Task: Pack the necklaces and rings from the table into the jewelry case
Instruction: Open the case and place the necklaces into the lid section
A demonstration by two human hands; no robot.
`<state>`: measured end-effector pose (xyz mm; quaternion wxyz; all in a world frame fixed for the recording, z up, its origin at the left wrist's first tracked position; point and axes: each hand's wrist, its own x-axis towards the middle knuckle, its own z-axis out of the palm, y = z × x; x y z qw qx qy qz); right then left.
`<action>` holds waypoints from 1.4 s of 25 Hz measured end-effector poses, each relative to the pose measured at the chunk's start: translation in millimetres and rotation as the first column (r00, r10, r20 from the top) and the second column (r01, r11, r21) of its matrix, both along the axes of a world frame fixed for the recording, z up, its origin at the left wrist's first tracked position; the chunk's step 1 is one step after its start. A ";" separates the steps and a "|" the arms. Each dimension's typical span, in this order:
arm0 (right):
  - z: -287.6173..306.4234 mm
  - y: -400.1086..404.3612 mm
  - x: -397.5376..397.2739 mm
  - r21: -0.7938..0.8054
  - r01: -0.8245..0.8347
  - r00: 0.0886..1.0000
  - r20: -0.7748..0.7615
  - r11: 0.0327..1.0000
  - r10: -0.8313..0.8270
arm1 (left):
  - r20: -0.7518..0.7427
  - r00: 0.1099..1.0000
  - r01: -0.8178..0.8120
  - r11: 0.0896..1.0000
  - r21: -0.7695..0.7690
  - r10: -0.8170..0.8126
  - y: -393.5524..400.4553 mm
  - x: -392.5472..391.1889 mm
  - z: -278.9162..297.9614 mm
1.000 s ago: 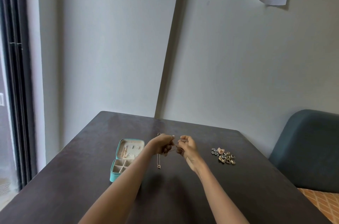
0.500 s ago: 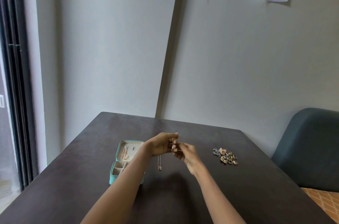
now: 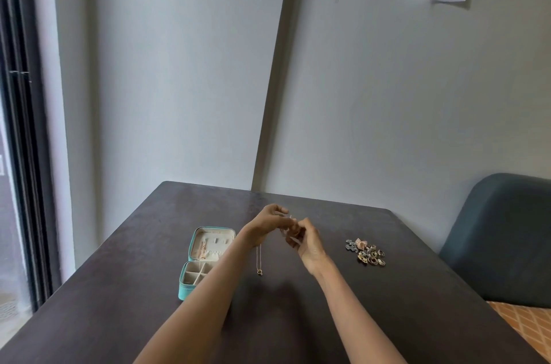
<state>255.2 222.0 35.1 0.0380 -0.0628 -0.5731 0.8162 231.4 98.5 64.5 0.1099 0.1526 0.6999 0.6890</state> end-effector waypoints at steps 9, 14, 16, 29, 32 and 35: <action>21.3 16.1 -7.7 0.152 -0.022 0.999 -0.039 0.988 0.028 | 0.175 0.984 0.025 0.998 0.053 -0.034 -3.7 4.3 -14.1; 27.9 16.2 -5.1 0.083 -0.110 0.990 -0.085 0.990 0.117 | 0.150 0.988 -0.040 0.993 0.109 0.024 -4.8 5.3 -17.6; 24.8 17.2 -4.9 0.054 -0.130 0.988 -0.073 0.990 0.133 | 0.192 0.979 -0.130 0.939 0.318 0.071 -3.1 3.8 -14.0; 56.1 -5.1 -8.5 0.110 -0.240 0.969 -0.033 0.965 0.244 | 0.274 0.962 -0.161 0.839 0.520 0.015 -11.5 -1.6 -18.7; 63.4 -4.9 -8.0 0.311 -0.305 0.945 -0.016 0.900 0.325 | 0.183 0.981 -0.136 0.904 0.406 0.065 -15.8 -0.5 -16.9; 71.8 -2.6 -8.7 0.435 -0.310 0.943 0.031 0.845 0.330 | 0.125 0.985 -0.148 0.956 0.255 0.120 -22.8 0.0 -18.4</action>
